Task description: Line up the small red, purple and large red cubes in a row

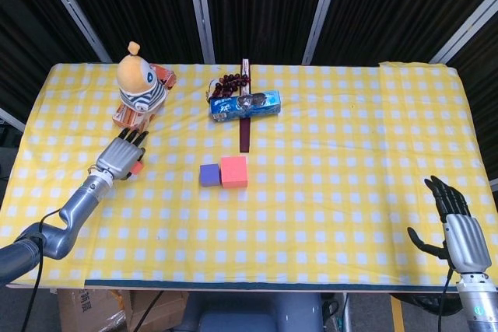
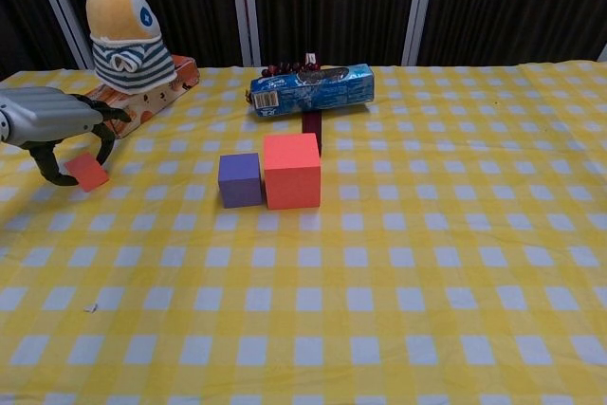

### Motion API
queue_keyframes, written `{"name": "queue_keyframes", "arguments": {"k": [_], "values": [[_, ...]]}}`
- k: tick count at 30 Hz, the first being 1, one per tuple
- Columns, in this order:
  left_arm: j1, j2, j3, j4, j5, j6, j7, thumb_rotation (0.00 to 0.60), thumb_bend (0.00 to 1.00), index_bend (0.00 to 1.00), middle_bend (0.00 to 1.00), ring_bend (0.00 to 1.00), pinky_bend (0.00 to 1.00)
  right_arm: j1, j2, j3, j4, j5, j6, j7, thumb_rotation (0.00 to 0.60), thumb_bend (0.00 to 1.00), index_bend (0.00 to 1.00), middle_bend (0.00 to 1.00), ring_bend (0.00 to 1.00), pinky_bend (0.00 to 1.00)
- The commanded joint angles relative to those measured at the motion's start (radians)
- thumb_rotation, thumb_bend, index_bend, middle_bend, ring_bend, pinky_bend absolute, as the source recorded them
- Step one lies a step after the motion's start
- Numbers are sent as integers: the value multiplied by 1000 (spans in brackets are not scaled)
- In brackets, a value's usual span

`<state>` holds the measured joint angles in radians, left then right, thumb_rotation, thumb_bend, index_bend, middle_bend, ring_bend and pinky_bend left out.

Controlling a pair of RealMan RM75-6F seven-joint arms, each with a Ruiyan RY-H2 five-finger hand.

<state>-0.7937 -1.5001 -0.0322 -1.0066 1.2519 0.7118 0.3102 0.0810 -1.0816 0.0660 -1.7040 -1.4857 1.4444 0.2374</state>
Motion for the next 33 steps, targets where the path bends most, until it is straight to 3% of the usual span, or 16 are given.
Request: {"name": "queue_keyframes", "arguments": {"k": [1,6,10,15,24,33], "values": [[3,2,-3,-5,-4,2,2,600,336,465,0,0,78,0,0,1,-1,1,0,-1,600,365,0,0,0,1],[8,10,-20,-33,-27,11,-1,600,336,465,0,0,78,0,0,1,-1,4,-2,0,600,365,0,0,0,1],[19,24,-63,-104,-106,26,10,600,336,456,0,0,79,1,0,1,-1,2,-3,-1,600,365,0,0,0,1],[27,43,-111,-254,-290,64,123,600,337,449,0,0,79,1,-1,0,-1,-1,-2,-1,600,365,0,0,0,1],[-32,35,-135,-545,-665,270,464,600,336,448,0,0,79,1,0,-1,-1,-5,-1,2,600,365,0,0,0,1],[-106,-44,-190,-628,-919,431,607,600,339,451,0,0,79,1,0,-2,0,-8,-2,6,600,364,0,0,0,1]]}}
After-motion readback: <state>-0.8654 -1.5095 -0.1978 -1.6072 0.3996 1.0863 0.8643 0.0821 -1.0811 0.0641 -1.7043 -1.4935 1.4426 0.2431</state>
